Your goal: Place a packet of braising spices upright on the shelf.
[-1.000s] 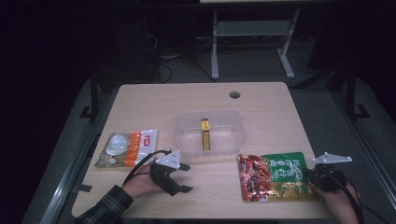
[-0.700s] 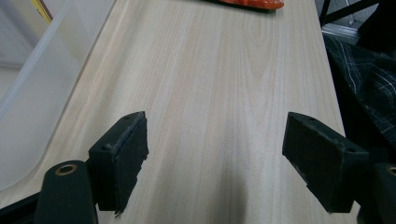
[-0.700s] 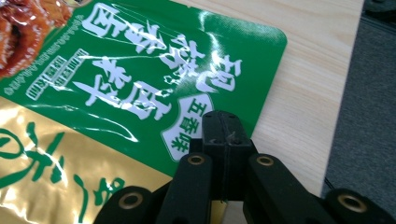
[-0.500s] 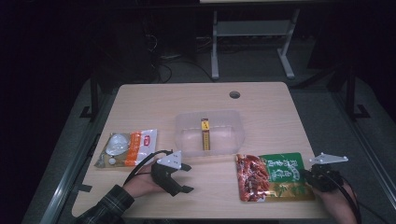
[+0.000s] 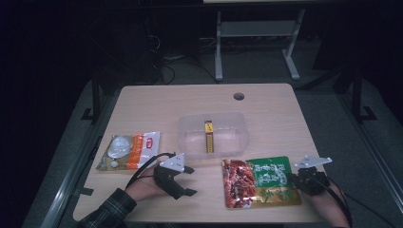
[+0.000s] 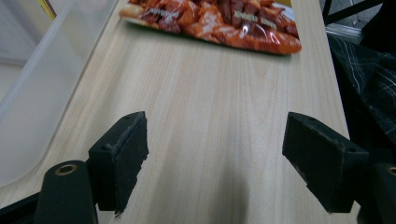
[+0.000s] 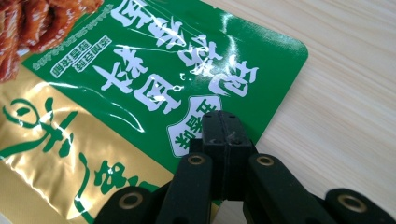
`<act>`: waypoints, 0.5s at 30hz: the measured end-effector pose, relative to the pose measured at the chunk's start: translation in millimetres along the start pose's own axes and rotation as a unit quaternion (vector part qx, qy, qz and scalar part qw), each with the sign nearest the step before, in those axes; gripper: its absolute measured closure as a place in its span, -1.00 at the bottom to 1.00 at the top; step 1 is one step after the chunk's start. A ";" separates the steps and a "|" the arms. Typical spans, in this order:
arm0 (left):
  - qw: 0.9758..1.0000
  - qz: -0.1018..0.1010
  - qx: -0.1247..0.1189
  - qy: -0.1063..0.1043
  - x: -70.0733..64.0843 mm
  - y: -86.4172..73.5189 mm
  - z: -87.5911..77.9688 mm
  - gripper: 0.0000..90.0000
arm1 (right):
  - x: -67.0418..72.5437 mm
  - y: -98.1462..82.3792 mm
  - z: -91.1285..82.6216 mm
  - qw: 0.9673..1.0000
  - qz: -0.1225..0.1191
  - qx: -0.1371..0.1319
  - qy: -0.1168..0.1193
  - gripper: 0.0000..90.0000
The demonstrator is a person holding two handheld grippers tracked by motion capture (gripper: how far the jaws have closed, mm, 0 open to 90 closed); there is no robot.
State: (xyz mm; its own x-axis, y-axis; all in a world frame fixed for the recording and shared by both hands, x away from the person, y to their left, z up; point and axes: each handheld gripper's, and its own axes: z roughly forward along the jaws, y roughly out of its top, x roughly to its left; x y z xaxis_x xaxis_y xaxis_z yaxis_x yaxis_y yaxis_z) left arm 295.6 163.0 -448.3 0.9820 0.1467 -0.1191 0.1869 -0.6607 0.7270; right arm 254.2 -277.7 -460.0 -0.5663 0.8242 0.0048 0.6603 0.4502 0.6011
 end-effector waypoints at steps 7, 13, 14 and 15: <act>1.000 -0.001 0.000 0.005 0.0 -0.3 -1.1 -0.52 | 20.3 15.7 11.3 0.999 -0.040 0.000 0.035 1.00; 1.000 -0.004 -0.003 0.008 -0.5 -0.6 -1.1 -0.52 | 37.4 27.5 20.0 0.996 -0.067 0.001 0.058 1.00; 1.000 -0.004 -0.004 0.010 -0.5 -0.6 -1.2 -0.52 | 40.6 29.6 21.3 0.996 -0.070 0.002 0.061 1.00; 1.000 -0.004 -0.004 0.011 -0.4 -0.4 -1.4 -0.52 | 43.2 31.6 23.2 0.995 -0.077 0.000 0.065 1.00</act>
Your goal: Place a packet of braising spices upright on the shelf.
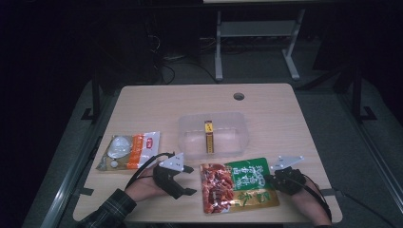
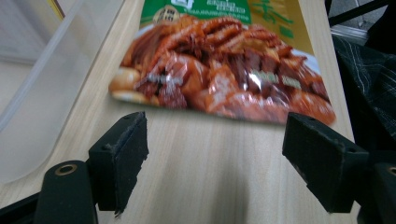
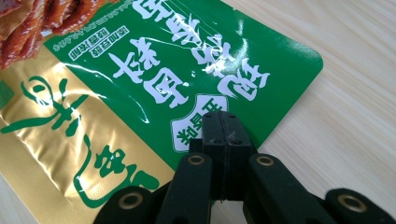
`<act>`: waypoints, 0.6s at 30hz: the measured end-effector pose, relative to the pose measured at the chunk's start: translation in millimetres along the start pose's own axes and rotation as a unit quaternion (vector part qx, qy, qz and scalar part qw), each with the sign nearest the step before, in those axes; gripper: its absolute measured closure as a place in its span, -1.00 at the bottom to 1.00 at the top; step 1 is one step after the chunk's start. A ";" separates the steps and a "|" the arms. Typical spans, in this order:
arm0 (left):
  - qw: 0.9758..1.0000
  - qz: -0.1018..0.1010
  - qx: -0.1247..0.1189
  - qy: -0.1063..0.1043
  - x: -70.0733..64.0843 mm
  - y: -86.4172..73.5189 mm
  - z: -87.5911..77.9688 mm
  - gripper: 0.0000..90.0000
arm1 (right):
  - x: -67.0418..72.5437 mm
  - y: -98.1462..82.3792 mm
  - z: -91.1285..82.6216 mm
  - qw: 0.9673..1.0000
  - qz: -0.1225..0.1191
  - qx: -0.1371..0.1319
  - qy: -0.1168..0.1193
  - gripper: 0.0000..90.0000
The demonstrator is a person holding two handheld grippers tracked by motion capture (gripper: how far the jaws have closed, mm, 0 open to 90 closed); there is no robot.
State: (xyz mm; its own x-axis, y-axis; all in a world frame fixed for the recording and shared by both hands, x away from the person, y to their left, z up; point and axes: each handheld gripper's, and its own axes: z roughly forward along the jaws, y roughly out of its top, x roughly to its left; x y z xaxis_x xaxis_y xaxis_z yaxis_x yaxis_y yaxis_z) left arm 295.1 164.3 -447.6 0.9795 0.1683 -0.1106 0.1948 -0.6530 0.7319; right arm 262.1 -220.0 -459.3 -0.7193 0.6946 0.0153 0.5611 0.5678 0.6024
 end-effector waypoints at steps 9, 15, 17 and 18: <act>1.000 0.002 -0.003 0.004 0.8 1.3 2.1 -0.52 | 22.1 23.8 18.4 0.999 -0.041 -0.003 0.029 1.00; 1.000 0.005 -0.001 0.012 0.4 3.3 5.2 -0.52 | 34.6 34.4 27.0 0.997 -0.066 -0.007 0.049 1.00; 1.000 0.006 -0.001 0.016 0.5 4.2 7.0 -0.52 | 38.1 37.1 29.2 0.996 -0.069 -0.007 0.055 1.00; 1.000 0.005 -0.001 0.016 0.5 4.7 7.9 -0.52 | 39.3 37.9 30.0 0.996 -0.072 -0.009 0.055 1.00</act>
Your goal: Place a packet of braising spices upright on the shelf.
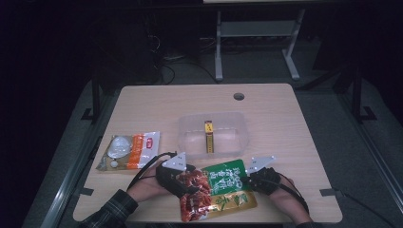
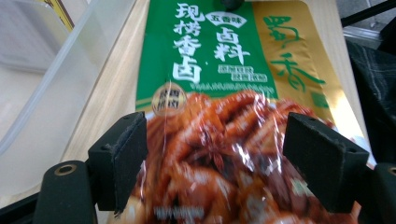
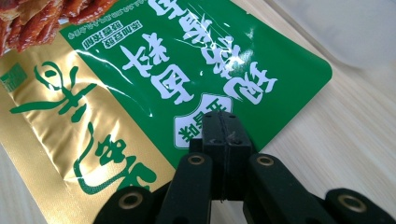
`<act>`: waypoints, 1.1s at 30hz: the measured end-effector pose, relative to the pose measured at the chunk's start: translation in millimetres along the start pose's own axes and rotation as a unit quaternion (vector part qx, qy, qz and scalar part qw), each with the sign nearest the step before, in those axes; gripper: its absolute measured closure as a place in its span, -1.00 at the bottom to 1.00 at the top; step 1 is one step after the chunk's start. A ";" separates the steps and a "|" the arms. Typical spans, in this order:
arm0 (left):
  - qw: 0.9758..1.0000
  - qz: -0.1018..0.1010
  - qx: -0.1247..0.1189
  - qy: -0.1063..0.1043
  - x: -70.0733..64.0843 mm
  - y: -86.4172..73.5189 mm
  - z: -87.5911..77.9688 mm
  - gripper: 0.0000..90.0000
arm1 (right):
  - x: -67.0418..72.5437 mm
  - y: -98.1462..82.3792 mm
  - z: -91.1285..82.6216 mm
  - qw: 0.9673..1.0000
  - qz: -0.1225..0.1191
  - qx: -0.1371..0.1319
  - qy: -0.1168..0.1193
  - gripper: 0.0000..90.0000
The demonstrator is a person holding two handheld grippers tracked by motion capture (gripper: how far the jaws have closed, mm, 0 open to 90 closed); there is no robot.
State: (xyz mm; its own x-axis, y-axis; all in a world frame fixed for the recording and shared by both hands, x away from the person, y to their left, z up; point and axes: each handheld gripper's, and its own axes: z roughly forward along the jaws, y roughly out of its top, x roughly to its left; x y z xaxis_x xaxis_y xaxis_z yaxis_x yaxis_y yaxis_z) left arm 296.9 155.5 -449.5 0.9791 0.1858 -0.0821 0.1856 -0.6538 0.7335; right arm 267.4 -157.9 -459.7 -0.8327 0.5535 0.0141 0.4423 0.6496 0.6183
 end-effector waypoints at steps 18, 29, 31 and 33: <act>0.999 -0.023 0.036 0.031 11.9 8.7 29.0 -0.58 | -13.6 -16.0 -25.2 0.997 0.057 -0.058 0.003 0.05; 0.999 -0.025 0.031 0.009 16.1 5.2 28.7 -0.20 | -16.6 -19.4 -28.9 0.996 0.063 -0.063 -0.007 -0.06; 0.999 -0.022 0.033 0.005 15.8 5.4 27.4 0.03 | -17.2 -19.8 -30.2 0.996 0.064 -0.064 -0.009 -0.06; 0.999 -0.014 0.035 0.003 13.8 6.1 27.5 0.19 | -17.6 -20.1 -31.3 0.996 0.064 -0.068 -0.011 -0.06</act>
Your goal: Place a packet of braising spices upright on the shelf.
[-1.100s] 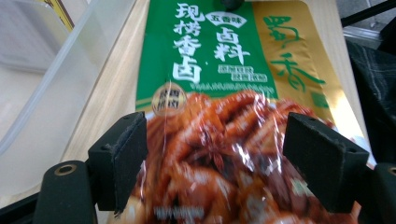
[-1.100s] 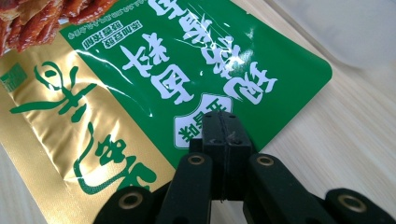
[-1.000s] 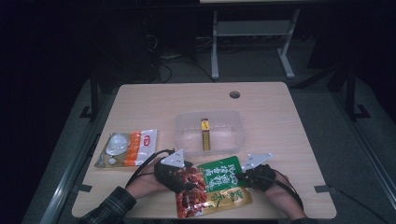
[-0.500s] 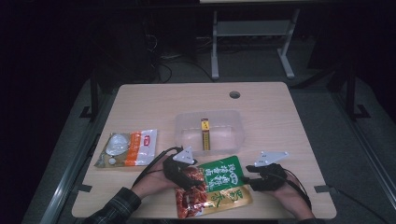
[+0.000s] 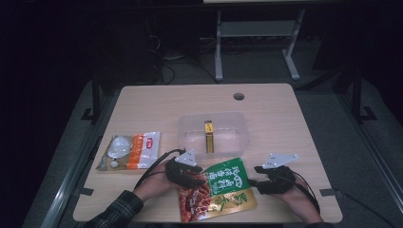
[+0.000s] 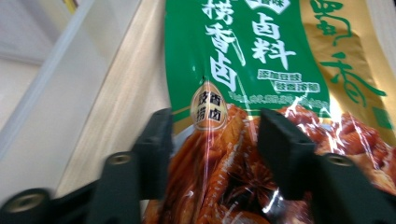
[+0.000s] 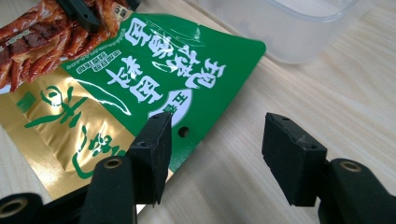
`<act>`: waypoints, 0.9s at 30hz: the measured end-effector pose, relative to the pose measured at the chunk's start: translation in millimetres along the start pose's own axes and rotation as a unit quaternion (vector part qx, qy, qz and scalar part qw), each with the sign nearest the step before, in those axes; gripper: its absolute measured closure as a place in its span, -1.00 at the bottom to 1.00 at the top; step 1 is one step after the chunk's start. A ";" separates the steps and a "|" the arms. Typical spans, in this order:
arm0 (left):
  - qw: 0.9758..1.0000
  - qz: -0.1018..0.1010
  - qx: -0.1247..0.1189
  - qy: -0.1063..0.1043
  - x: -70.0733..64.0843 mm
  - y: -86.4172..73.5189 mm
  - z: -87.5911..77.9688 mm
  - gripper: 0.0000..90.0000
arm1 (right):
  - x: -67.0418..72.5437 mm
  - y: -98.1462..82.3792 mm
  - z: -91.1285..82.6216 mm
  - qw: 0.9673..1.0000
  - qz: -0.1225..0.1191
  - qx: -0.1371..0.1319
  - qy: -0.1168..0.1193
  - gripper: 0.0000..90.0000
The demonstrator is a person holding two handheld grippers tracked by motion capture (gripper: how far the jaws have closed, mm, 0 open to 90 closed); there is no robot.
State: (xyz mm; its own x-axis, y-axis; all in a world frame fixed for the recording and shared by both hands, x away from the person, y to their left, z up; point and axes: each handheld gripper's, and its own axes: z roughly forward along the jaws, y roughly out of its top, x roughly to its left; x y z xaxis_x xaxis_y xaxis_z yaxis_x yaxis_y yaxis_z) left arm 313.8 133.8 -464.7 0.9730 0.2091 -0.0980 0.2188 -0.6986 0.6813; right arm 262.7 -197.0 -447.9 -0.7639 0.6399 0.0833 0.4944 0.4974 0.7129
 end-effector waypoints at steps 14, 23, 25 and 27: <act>1.000 0.000 0.015 0.001 -8.3 5.6 -1.3 0.95 | -3.0 0.7 -6.6 1.000 0.012 -0.022 0.013 -0.22; 0.998 -0.032 -0.036 0.030 -3.9 7.4 -26.5 0.98 | -2.3 0.1 -11.0 0.998 0.023 -0.037 0.046 -0.35; 0.998 -0.038 -0.044 0.037 -1.6 6.4 -34.0 0.98 | -0.9 1.3 -11.7 0.998 0.020 -0.040 0.051 -0.37; 0.997 -0.044 -0.053 0.041 -1.3 5.5 -40.2 0.98 | 1.8 2.1 -11.8 0.997 0.017 -0.042 0.059 -0.39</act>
State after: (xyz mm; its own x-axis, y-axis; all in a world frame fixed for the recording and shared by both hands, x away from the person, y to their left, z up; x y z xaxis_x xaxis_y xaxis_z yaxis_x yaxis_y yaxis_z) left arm 310.7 157.2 -431.7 0.9398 0.3255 -0.1041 0.2904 -0.5999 0.7455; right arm 257.4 -201.7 -438.0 -0.7929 0.5798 0.1872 0.4891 0.4225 0.7631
